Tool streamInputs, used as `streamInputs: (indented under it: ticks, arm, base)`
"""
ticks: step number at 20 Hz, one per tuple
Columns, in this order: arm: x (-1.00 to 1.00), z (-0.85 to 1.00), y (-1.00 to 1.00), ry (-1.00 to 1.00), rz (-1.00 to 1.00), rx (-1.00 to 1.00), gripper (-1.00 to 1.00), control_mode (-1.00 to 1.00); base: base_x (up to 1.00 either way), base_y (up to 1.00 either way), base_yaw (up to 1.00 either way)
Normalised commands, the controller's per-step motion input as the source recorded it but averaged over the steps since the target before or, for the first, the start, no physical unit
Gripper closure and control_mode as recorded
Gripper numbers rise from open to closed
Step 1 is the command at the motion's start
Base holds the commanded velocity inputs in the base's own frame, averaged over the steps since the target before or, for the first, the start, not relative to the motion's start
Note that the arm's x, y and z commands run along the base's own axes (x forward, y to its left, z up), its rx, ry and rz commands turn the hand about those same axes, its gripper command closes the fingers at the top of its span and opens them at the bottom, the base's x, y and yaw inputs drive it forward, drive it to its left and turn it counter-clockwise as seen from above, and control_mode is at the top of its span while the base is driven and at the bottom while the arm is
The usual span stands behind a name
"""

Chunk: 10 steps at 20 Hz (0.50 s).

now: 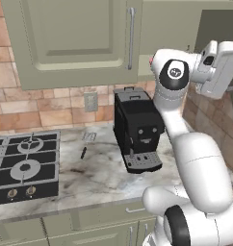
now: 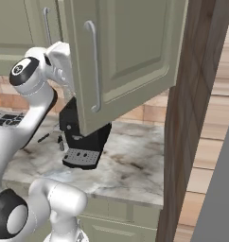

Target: Pick the bar soap and bar soap from the cabinet and place them on the counter.

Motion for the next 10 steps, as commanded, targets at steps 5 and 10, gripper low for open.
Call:
streamInputs:
  ticks: [5,10]
  arm:
    - [-0.44,0.0,-0.43,-0.08,-0.04,0.0,-1.0,-1.0]
    - [-0.43,0.0,-0.48,-0.08,-0.03,0.01,-1.0,-1.0]
  base:
    - [0.0,0.0,0.0]
    - [0.0,0.0,0.0]
